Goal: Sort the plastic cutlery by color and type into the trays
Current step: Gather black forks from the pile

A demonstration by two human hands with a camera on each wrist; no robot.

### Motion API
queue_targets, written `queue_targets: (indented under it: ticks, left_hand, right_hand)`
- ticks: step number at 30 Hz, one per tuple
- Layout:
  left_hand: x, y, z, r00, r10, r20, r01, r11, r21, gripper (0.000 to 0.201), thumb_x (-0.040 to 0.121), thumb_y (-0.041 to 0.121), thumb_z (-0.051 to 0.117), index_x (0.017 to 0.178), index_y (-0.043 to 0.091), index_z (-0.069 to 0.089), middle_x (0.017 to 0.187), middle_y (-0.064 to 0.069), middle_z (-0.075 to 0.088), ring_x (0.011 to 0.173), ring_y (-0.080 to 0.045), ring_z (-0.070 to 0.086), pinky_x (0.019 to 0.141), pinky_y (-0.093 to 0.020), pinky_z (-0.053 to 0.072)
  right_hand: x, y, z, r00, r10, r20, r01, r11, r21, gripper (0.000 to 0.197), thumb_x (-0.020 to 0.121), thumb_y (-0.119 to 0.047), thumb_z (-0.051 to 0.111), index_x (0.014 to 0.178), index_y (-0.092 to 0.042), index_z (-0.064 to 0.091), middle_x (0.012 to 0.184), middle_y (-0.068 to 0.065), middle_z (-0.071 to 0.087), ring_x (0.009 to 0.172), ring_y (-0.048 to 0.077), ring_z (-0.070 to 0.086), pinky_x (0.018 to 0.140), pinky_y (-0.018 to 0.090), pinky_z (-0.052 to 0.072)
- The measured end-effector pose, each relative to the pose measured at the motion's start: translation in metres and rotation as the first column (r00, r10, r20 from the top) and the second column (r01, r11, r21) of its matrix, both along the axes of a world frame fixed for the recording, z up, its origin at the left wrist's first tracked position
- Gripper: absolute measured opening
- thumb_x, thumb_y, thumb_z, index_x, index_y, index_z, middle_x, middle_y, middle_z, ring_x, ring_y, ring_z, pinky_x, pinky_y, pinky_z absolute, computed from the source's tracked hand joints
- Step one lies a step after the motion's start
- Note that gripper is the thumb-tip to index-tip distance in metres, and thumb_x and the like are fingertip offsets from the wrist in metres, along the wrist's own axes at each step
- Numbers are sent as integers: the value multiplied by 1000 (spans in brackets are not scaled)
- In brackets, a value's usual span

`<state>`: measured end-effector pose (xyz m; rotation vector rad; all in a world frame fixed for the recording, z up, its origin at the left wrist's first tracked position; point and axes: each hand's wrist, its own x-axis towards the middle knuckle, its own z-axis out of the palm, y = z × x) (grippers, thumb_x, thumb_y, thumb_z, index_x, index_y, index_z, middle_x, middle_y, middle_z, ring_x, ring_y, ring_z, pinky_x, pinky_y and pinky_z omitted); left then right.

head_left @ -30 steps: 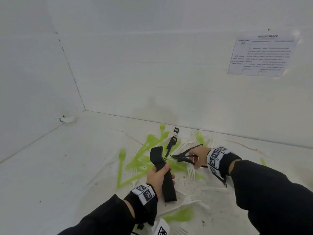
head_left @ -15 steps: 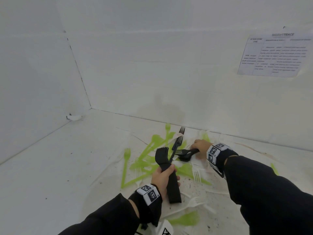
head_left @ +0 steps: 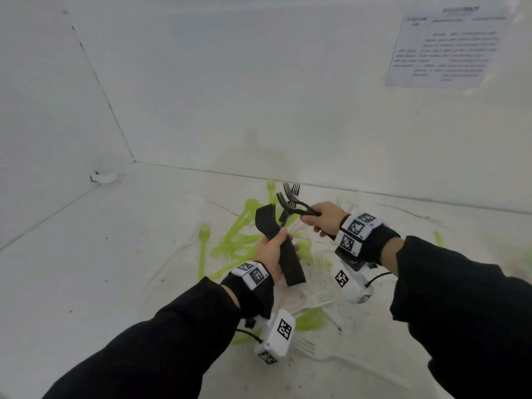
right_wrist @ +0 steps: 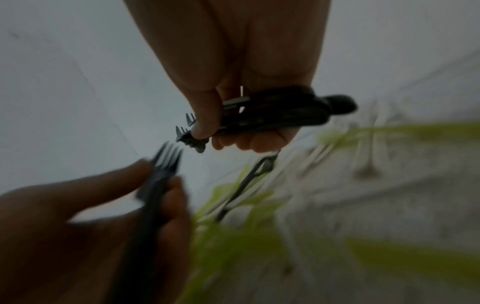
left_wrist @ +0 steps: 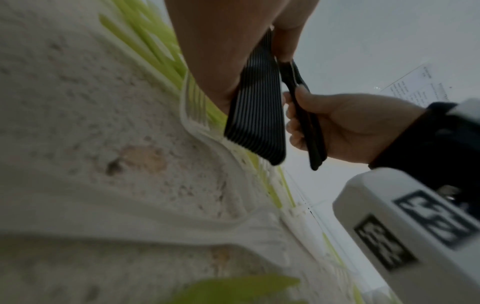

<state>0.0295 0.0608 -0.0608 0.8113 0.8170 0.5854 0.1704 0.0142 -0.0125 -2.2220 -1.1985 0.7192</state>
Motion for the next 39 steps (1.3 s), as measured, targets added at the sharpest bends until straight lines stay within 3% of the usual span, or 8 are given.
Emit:
queue_targets:
  ticks: [5, 11, 19, 23, 27, 31, 36, 39]
  left_hand:
    - [0, -4, 3, 999, 35, -1, -35, 999, 27, 14, 91, 20, 59, 96, 6, 59, 90, -14, 63, 66, -22, 60, 56, -30, 53]
    - [-13, -2, -2, 992, 110, -62, -103, 989, 102, 21, 85, 18, 66, 104, 7, 64, 107, -19, 67, 97, -34, 65, 90, -52, 51]
    - [-22, -7, -4, 989, 127, -75, -117, 985, 126, 26, 85, 15, 66, 108, 2, 63, 102, -18, 67, 93, -32, 65, 88, -48, 53]
    - [-24, -7, -2, 996, 87, -20, -85, 993, 79, 20, 89, 11, 61, 108, 3, 60, 91, -15, 65, 75, -24, 63, 54, -29, 57]
    - [-27, -5, -1, 999, 35, -7, -34, 998, 59, 23, 89, 9, 60, 110, -2, 58, 93, -18, 65, 78, -29, 63, 77, -45, 56]
    - [-29, -1, -1, 999, 33, 4, -33, 998, 57, 11, 91, 7, 57, 100, 1, 59, 86, -16, 64, 71, -26, 62, 51, -29, 56]
    - [-31, 2, -1, 999, 41, 13, -42, 998, 39, 25, 89, 6, 58, 112, -4, 57, 109, -27, 63, 83, -35, 63, 79, -47, 54]
    - [-34, 6, -2, 998, 56, 31, -57, 998, 22, 24, 90, 7, 59, 111, -4, 58, 101, -24, 64, 78, -31, 63, 70, -40, 57]
  right_hand:
    - [-47, -10, -17, 998, 55, -37, -52, 995, 85, 33, 94, -23, 52, 62, -18, 49, 63, -1, 51, 61, 15, 49, 59, 25, 36]
    - [-71, -18, -14, 986, 127, -107, -118, 989, 85, 32, 98, -18, 39, 111, 5, 58, 101, 17, 61, 93, 23, 55, 85, 34, 43]
    - [-80, -21, -17, 981, -31, -189, 64, 984, 169, 28, 98, -16, 39, 109, -4, 62, 100, 14, 61, 100, 29, 58, 93, 44, 49]
    - [-80, -18, -20, 983, -121, -139, 149, 967, 207, 30, 95, -18, 47, 119, -7, 60, 109, 13, 64, 106, 29, 59, 95, 44, 48]
    - [-80, -17, -18, 988, -55, -144, 77, 986, 149, 29, 97, -14, 40, 110, -1, 62, 96, 14, 62, 90, 27, 60, 86, 42, 53]
    - [-81, -15, -16, 993, 4, -117, 15, 987, 160, 30, 97, -14, 41, 117, -3, 61, 95, 15, 62, 82, 21, 54, 70, 29, 50]
    - [-81, -12, -17, 982, -76, -171, 109, 975, 193, 30, 92, -17, 53, 120, -7, 55, 92, 5, 58, 66, 14, 55, 58, 19, 46]
    - [-83, -10, -16, 989, -37, -140, 67, 976, 209, 29, 92, -16, 53, 118, -5, 59, 96, 5, 60, 79, 17, 56, 63, 20, 48]
